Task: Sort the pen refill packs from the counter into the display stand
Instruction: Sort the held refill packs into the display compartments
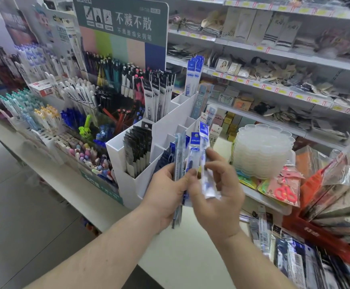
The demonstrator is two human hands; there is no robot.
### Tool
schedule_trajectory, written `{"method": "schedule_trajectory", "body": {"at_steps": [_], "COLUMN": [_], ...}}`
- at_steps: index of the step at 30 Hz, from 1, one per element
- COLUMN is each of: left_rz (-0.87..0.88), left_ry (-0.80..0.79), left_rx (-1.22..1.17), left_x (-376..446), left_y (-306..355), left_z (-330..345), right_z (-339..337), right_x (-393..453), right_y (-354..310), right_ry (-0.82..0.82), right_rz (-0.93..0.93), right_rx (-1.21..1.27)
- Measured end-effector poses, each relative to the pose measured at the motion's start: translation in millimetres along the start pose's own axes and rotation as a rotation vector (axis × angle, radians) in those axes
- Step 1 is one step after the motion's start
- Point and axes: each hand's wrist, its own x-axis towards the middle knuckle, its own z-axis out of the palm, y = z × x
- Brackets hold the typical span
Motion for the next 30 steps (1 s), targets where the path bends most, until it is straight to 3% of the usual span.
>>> {"method": "schedule_trajectory", "body": {"at_steps": [4, 9, 13, 18, 23, 30], "left_rz": [-0.01, 0.015, 0.002, 0.003, -0.016, 0.0], "left_ry": [0.018, 0.028, -0.027, 0.033, 0.037, 0.058], "left_rx": [-0.053, -0.048, -0.037, -0.062, -0.11, -0.106], "left_x": [-1, -1, -4, -5, -4, -5], "left_y": [3, 1, 3, 8, 13, 17], "left_z": [1, 0, -6, -13, -16, -14], "right_z": [-4, -5, -5, -18, -22, -5], "right_x": [-8, -13, -13, -4, -4, -10], "right_y": [2, 2, 3, 5, 6, 7], "right_ry": [-0.203, -0.286, -0.294, -0.126, -0.35, -0.288], "right_rz": [-0.065, -0.033, -0.005, 0.04, -0.244, -0.093], "right_rx": [-0.152, -0.213, -0.182, -0.105, -0.227, -0.201]}}
